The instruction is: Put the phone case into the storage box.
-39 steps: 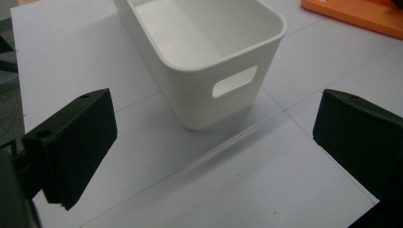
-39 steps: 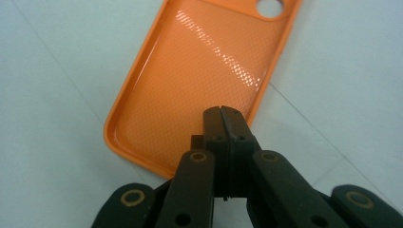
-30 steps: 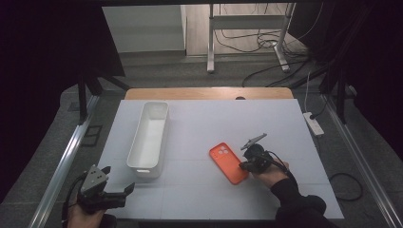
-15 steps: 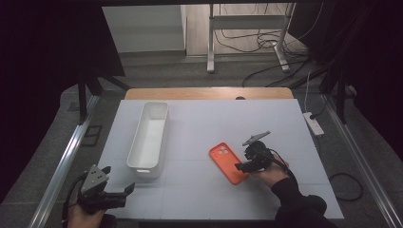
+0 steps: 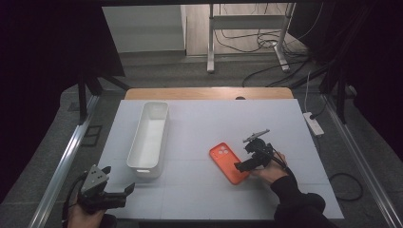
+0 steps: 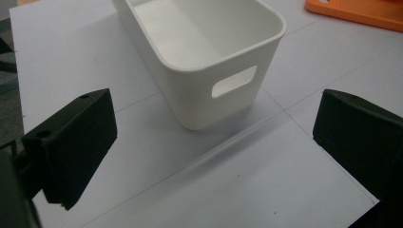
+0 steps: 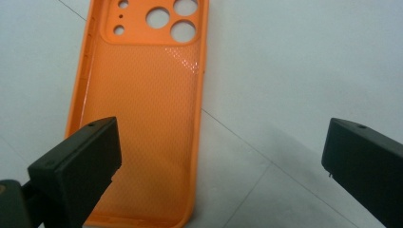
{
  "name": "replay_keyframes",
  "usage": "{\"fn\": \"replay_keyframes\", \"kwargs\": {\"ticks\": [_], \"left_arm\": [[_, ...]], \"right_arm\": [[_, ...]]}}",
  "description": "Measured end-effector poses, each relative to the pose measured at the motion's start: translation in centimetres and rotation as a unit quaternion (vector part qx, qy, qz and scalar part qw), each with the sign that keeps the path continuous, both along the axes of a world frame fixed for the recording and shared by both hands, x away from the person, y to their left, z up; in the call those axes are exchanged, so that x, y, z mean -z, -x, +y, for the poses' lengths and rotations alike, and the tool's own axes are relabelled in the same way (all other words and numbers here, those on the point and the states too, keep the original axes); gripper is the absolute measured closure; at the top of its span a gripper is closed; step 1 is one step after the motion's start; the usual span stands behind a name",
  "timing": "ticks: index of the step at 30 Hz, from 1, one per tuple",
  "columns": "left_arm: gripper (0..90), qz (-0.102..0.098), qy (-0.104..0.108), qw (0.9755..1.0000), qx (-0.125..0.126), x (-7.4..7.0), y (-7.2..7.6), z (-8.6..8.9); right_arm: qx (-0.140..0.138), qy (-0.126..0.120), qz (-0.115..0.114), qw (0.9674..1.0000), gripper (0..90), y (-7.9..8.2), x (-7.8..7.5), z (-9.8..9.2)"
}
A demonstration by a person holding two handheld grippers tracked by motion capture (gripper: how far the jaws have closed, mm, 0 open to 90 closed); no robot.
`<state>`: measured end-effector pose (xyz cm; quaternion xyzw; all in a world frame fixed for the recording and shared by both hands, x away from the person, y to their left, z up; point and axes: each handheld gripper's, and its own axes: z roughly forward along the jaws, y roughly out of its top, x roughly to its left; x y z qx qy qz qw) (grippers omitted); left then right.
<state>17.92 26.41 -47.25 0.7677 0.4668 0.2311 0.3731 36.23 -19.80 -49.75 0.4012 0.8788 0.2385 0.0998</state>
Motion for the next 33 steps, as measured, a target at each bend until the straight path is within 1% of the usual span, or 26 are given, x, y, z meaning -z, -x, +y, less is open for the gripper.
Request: {"fn": "replay_keyframes", "kwargs": {"ticks": [8,12,16,17,18,19,20,21,22,24,25,26,27,28,32,33], "left_arm": [[1.8,0.0,-0.001,1.0,0.0,0.0,0.0,0.0],[1.8,0.0,0.0,1.0,0.0,0.0,0.0,0.0],[1.8,0.0,-0.001,1.0,0.001,0.0,0.0,0.0],[1.8,0.0,-0.001,1.0,0.0,0.0,0.0,0.0],[1.8,0.0,-0.001,1.0,0.0,0.0,0.0,0.0],[1.8,0.0,-0.001,1.0,0.0,0.0,0.0,0.0],[1.8,0.0,-0.001,1.0,0.0,0.0,0.0,0.0],[1.8,0.0,-0.001,1.0,0.001,0.0,0.0,0.0],[1.8,0.0,-0.002,1.0,0.001,0.0,0.0,0.0],[1.8,0.0,-0.002,1.0,0.001,0.0,0.0,0.0],[1.8,0.0,-0.002,1.0,0.001,0.0,0.0,0.0],[1.8,0.0,-0.002,1.0,0.001,0.0,0.0,0.0],[1.8,0.0,-0.002,1.0,0.001,0.0,0.0,0.0],[1.8,0.0,-0.002,1.0,0.001,0.0,0.0,0.0],[1.8,0.0,-0.001,1.0,0.001,0.0,0.0,0.0],[1.8,0.0,-0.001,1.0,0.001,0.0,0.0,0.0]], "right_arm": [[-0.012,0.021,0.003,0.9997,1.6,0.0,0.7,0.5],[-0.014,0.024,0.006,0.9996,2.4,-0.1,1.0,0.5],[-0.016,0.035,0.012,0.9992,6.0,-0.2,1.4,0.6],[-0.021,0.037,0.016,0.999,7.8,-0.1,1.5,0.6],[-0.022,0.032,0.019,0.9991,9.5,-0.1,1.5,0.6],[-0.021,0.032,0.016,0.9992,12.8,-0.1,1.4,0.6],[-0.022,0.029,0.014,0.9992,18.2,0.0,1.3,0.6],[-0.022,0.029,0.014,0.9992,18.2,0.0,1.3,0.6],[-0.03,0.022,0.012,0.9992,29.8,0.0,1.0,0.4],[-0.033,0.019,0.013,0.9992,38.7,0.1,0.9,0.3],[-0.033,0.019,0.013,0.9992,38.7,0.1,0.9,0.3],[-0.034,0.016,0.016,0.9992,46.7,0.0,0.7,0.3],[-0.035,0.015,0.018,0.9991,51.0,0.0,0.7,0.2],[-0.036,0.011,0.022,0.999,60.8,-0.1,0.6,0.0],[-0.043,-0.004,0.04,0.9982,78.5,-0.2,0.5,-0.1],[-0.043,-0.004,0.04,0.9982,78.5,-0.2,0.5,-0.1]]}}
